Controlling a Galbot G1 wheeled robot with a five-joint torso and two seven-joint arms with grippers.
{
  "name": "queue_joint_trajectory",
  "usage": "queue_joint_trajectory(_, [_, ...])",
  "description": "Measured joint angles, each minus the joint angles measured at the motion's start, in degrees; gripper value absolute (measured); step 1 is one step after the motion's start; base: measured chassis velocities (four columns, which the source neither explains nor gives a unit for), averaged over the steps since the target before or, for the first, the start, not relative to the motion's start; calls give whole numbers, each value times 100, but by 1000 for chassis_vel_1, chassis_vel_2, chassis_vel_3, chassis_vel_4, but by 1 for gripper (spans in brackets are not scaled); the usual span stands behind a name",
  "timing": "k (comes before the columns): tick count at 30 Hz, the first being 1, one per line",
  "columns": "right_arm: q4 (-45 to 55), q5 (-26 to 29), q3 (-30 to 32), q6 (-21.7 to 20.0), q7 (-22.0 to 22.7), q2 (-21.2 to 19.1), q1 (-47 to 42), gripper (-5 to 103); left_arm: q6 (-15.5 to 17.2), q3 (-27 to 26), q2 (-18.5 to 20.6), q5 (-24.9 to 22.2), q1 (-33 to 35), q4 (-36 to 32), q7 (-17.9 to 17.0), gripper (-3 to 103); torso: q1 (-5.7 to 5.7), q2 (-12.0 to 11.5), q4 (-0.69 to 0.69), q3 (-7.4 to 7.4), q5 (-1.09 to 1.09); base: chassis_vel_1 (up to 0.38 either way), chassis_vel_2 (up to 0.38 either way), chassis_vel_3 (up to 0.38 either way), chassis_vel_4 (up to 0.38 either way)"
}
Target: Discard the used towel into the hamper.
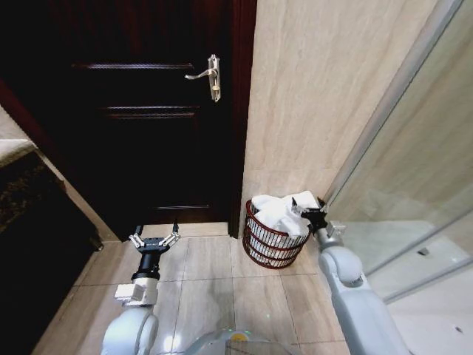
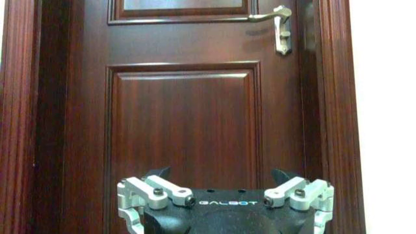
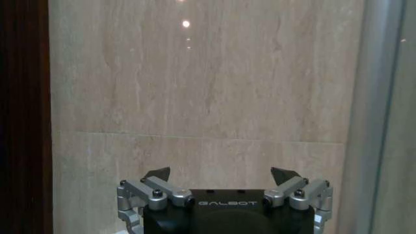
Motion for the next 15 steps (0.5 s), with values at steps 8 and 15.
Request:
queue_joint_trajectory(8, [-1005, 784, -391, -831, -247, -133, 619, 100, 66, -1, 2, -6, -77, 93, -20, 100, 4, 11, 0, 7, 0, 0, 0, 0, 0])
queue_joint_trajectory(15, [-1999, 1306, -628, -1320, -268, -135, 1036, 100, 108, -106, 28, -85, -104, 72, -25, 100, 5, 18, -1, 11, -1, 0, 0, 0, 0])
